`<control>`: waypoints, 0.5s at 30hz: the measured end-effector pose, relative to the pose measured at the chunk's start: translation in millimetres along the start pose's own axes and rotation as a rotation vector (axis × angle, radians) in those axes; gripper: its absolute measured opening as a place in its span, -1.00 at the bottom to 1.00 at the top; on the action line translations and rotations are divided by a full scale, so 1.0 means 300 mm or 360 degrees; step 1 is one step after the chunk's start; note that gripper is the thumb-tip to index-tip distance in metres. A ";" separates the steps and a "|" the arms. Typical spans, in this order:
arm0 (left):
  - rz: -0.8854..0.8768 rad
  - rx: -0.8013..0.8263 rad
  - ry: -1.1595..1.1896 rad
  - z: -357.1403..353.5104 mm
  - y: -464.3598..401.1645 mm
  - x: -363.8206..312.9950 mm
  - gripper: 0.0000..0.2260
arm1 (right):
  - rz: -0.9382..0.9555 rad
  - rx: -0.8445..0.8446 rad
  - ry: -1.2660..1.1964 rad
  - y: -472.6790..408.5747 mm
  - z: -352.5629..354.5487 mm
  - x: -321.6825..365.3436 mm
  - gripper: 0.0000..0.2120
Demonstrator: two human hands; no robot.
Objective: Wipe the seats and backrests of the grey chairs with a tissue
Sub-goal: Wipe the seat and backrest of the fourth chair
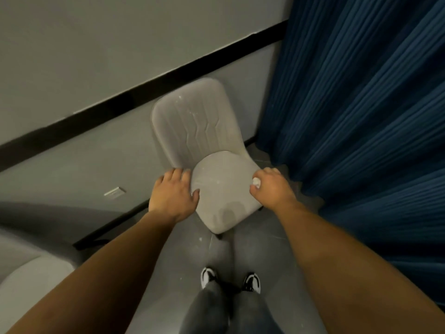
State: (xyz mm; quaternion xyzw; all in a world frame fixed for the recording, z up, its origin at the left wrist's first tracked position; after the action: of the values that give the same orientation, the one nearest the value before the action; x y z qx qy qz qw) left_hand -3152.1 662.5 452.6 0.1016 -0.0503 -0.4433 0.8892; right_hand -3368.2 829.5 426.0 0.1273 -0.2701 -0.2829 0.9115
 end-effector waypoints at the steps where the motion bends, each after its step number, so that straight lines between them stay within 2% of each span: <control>1: 0.0005 0.0016 0.0011 -0.004 -0.022 -0.009 -0.49 | 0.0025 0.0013 -0.0001 -0.017 -0.005 0.003 -0.75; 15: 0.0381 0.0369 0.0167 -0.232 -0.139 0.131 -0.46 | 0.0129 0.0113 0.0115 -0.294 0.022 0.052 -0.71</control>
State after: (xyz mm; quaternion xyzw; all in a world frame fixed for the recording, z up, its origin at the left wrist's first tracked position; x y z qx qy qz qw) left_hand -3148.4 616.2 375.5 0.2198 -0.0663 -0.3196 0.9193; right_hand -3400.5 748.7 404.2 0.1586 -0.2519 -0.2312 0.9263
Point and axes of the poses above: each hand's wrist, its own y-axis away from the middle knuckle, its own z-axis out of the back of the hand, x = y × z, the point moved 2 cm from there along -y, towards the middle knuckle, and after that the axes turned 13 degrees about x, right-handed, at the moved point
